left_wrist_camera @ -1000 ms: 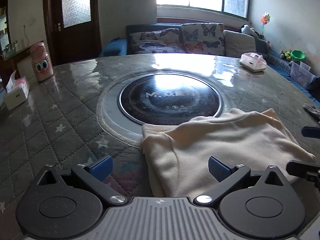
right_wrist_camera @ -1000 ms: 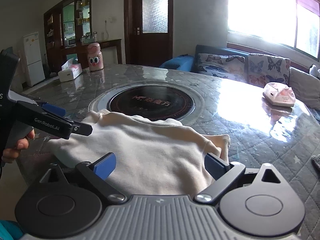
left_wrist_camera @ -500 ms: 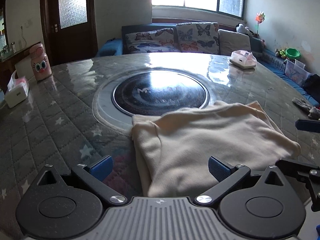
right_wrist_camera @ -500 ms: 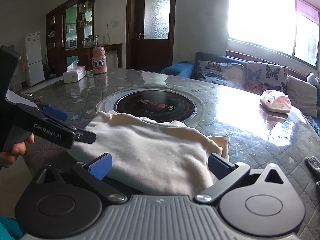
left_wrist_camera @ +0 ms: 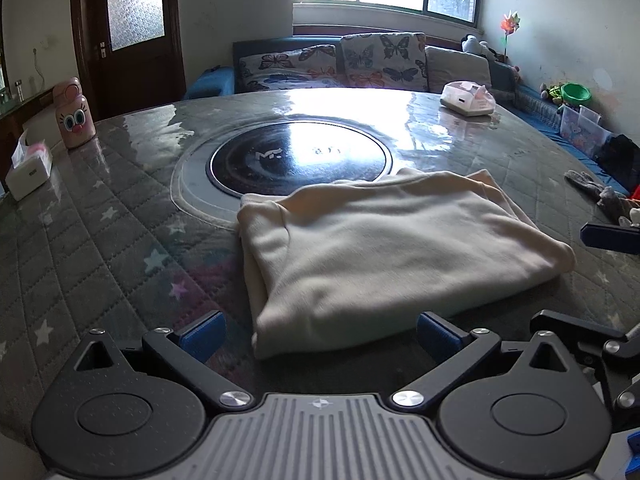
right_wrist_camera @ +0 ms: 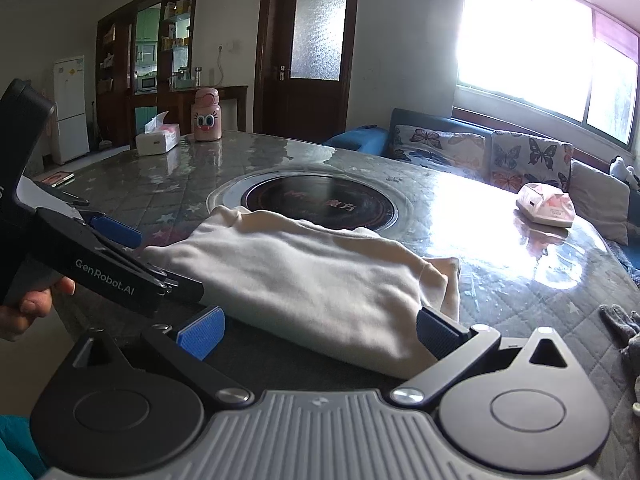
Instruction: Fold clothes
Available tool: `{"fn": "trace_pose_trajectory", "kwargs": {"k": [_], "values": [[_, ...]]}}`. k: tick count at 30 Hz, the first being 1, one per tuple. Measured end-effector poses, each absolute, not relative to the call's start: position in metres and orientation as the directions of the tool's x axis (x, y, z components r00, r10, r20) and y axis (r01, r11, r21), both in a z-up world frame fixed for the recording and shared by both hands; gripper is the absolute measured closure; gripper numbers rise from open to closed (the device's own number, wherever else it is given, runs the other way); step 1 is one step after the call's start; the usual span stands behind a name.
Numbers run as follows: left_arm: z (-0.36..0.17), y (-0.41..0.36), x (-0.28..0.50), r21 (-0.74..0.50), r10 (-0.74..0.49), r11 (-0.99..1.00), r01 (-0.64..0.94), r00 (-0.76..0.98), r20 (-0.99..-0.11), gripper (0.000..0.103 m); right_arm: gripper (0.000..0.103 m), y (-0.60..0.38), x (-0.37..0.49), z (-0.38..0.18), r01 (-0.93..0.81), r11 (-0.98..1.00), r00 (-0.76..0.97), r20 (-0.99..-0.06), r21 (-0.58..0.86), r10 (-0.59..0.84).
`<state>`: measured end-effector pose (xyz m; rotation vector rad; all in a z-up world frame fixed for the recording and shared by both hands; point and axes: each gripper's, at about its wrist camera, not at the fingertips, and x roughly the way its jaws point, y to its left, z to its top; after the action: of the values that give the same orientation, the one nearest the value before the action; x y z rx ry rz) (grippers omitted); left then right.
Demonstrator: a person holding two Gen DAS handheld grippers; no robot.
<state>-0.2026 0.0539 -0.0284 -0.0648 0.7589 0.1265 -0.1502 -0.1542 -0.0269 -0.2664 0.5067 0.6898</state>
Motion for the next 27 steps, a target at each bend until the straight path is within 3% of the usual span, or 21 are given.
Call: {"fn": "trace_pose_trajectory", "kwargs": {"k": [17, 27], "values": [[-0.03, 0.057, -0.214, -0.027, 0.081, 0.99, -0.14, 0.709, -0.7, 0.0, 0.001, -0.152, -0.172, -0.024, -0.655, 0.744, 0.692, -0.502, -0.133, 0.519], [-0.015, 0.114, -0.208, -0.083, 0.143, 0.96, -0.269, 0.721, -0.678, 0.0, 0.017, -0.099, -0.163, -0.03, -0.801, 0.58, 0.549, -0.569, -0.149, 0.612]]}}
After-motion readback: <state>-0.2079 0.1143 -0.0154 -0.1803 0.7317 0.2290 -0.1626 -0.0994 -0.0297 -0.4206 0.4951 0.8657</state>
